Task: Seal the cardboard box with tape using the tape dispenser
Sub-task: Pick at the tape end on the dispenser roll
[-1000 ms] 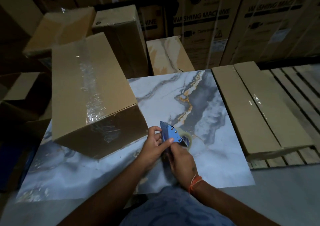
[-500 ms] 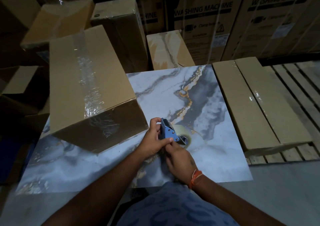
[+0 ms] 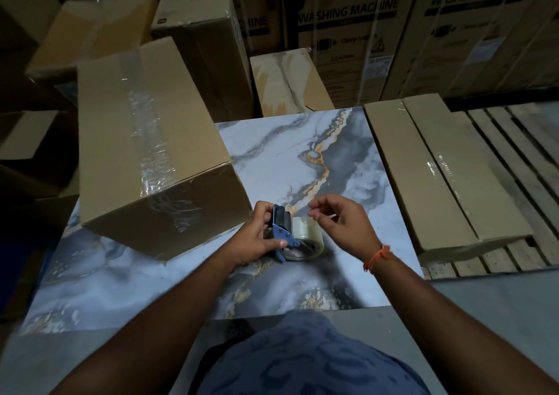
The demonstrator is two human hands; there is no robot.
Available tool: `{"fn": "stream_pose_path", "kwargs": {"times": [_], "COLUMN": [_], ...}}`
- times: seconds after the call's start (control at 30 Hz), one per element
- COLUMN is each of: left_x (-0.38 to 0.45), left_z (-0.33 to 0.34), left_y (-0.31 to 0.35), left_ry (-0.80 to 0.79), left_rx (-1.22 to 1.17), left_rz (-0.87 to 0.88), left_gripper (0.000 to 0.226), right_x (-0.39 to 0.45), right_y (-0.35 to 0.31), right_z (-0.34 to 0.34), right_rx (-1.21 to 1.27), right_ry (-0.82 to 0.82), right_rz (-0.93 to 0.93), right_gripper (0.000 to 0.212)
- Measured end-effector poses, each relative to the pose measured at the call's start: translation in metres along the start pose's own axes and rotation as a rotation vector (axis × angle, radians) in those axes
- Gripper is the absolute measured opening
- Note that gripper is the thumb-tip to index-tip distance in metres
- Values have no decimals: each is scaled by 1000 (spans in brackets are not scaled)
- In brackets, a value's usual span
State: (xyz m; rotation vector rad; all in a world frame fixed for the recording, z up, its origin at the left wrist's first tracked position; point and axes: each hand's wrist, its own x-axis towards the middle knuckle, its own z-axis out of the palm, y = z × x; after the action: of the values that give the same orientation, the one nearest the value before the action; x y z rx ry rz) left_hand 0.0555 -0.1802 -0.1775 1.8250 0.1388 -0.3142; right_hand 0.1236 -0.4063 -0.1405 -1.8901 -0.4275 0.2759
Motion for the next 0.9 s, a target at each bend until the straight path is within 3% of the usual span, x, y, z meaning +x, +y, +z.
{"fn": "stream_pose_path", "kwargs": {"times": [0.37, 0.9], "left_x": [-6, -3], "left_z": [8, 12], "left_y": [8, 8], "left_ry": [-53, -66], "left_rx": [74, 108], "left_rz": [68, 105], "left_gripper": [62, 58], "right_x": [17, 9], "right_y": [-6, -7], "right_z": [1, 0], "right_rx": [-51, -120], "right_ry": [-369, -331], "right_rz": [23, -1], "right_gripper": [57, 52]}}
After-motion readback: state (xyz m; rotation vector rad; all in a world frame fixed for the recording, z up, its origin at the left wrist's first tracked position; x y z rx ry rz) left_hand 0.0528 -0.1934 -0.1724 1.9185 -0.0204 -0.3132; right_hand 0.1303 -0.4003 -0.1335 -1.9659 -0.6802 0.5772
